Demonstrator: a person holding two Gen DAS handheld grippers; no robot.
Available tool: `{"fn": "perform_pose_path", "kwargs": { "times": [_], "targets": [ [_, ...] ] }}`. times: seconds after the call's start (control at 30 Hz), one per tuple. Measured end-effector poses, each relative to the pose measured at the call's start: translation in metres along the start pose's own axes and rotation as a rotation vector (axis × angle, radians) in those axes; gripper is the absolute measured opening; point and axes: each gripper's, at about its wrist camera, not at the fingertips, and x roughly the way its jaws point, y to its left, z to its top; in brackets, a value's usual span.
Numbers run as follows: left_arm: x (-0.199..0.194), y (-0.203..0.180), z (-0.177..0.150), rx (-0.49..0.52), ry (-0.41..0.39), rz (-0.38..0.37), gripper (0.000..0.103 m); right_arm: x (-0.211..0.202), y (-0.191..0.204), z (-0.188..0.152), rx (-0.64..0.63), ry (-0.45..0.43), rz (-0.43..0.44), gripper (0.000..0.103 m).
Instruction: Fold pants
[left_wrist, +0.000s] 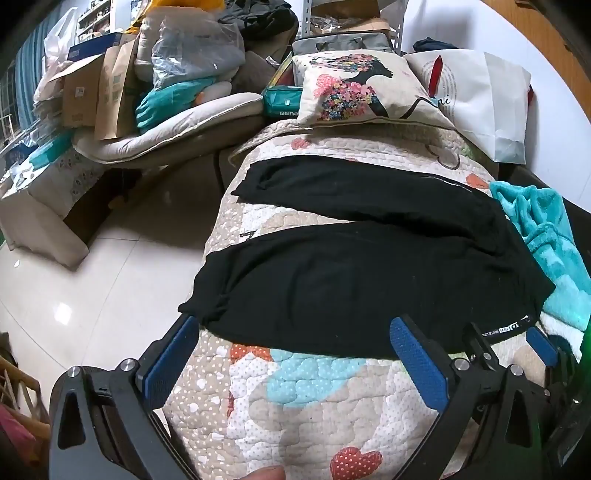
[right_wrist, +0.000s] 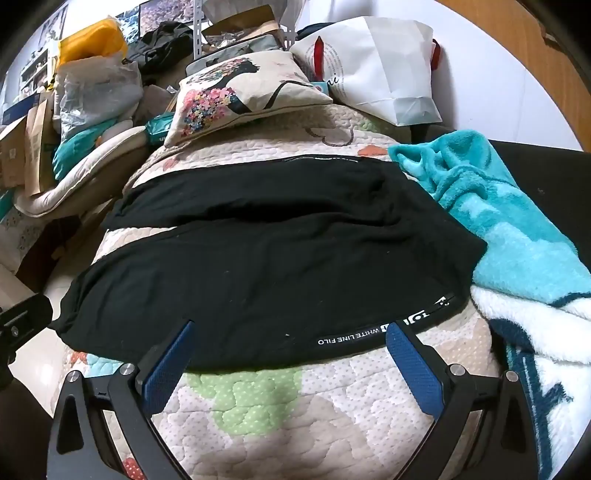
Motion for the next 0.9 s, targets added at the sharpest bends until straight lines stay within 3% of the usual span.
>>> {"fn": "perform_pose_path", "kwargs": {
  "times": [0.9],
  "targets": [
    [-0.01, -0.01, -0.004, 0.037, -0.005, -0.018, 0.103, 0.003, 0.003, -0.004, -0.01, 0.023, 0.003, 0.103]
  ]
}}
